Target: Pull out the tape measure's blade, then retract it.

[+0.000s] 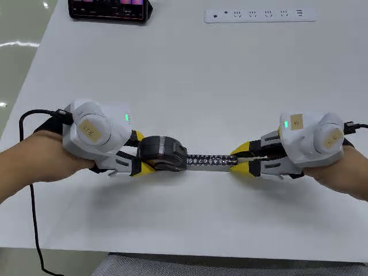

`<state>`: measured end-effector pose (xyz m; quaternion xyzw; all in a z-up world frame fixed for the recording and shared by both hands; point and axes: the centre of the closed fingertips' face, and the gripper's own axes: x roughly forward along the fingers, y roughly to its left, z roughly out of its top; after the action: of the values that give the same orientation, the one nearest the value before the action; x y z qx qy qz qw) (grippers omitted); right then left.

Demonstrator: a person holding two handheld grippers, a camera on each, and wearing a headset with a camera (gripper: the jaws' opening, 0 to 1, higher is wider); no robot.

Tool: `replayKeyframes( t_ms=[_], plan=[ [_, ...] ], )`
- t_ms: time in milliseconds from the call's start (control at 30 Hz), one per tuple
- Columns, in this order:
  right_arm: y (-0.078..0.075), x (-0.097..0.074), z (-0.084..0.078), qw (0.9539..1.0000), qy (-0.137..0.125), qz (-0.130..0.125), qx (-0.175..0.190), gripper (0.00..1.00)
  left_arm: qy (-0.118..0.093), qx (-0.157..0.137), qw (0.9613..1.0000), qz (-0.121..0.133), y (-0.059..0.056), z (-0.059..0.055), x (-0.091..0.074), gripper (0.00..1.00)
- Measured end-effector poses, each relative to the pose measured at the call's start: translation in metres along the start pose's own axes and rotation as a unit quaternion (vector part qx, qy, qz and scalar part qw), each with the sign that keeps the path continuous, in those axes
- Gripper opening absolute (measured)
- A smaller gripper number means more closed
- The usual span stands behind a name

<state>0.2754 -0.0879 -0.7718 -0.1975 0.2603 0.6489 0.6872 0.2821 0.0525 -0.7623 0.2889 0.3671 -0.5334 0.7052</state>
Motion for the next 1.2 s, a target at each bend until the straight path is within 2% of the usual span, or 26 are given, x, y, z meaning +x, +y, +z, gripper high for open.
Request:
replayKeyframes(
  t_ms=[1200],
  plan=[
    [-0.007, -0.035, -0.029, 0.9994, 0.025, -0.025, 0.004, 0.1, 0.001, 0.002, 1.0, -0.001, -0.001, 0.0, 0.0, 0.26]
  ],
)
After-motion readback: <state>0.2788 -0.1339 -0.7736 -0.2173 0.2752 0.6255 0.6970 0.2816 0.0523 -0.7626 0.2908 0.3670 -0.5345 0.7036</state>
